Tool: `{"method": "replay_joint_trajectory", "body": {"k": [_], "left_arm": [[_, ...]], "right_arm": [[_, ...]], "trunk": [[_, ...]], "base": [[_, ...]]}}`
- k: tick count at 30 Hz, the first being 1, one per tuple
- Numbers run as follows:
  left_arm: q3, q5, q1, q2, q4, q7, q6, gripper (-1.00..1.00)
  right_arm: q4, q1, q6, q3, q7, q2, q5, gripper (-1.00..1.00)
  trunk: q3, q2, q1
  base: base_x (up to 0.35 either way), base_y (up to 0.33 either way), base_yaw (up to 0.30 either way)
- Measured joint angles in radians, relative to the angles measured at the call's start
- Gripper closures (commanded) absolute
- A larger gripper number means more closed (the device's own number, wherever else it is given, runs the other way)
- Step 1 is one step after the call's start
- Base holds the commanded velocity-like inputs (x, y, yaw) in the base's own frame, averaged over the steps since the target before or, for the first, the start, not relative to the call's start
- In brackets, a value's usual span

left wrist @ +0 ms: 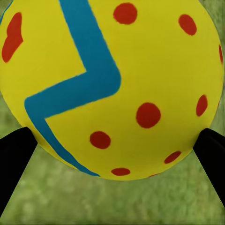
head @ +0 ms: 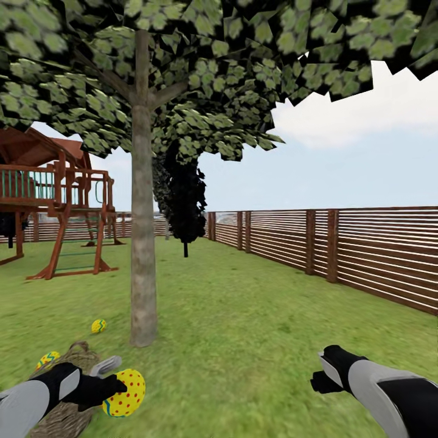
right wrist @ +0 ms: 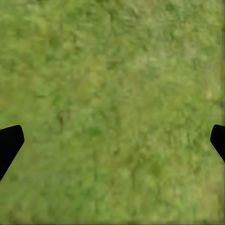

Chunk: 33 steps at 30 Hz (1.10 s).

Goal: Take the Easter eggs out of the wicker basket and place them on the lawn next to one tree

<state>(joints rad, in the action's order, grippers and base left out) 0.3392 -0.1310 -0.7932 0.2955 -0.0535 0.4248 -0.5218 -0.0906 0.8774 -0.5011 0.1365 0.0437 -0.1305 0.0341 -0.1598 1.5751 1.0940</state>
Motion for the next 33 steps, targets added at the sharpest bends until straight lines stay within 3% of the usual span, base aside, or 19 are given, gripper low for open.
{"method": "replay_joint_trajectory", "body": {"k": [4,17,33], "left_arm": [[-0.001,0.000,0.000,-0.004,-0.001,0.000,0.000,1.00],[-0.001,0.000,0.000,-0.013,-0.002,0.000,0.000,1.00],[-0.001,0.000,0.000,-0.018,-0.001,0.004,-0.001,1.00]], "right_arm": [[0.000,0.000,0.000,0.000,0.000,-0.001,-0.001,-1.00],[0.000,0.000,0.000,0.000,0.000,0.000,-0.001,-1.00],[0.000,0.000,0.001,0.001,0.002,0.001,0.000,-1.00]], "trunk": [[0.000,0.000,-0.001],[0.041,-0.091,-0.051],[0.041,-0.091,-0.050]], "base": [[0.290,-0.027,0.000],[0.330,-0.006,0.000],[0.291,-0.120,0.020]]}}
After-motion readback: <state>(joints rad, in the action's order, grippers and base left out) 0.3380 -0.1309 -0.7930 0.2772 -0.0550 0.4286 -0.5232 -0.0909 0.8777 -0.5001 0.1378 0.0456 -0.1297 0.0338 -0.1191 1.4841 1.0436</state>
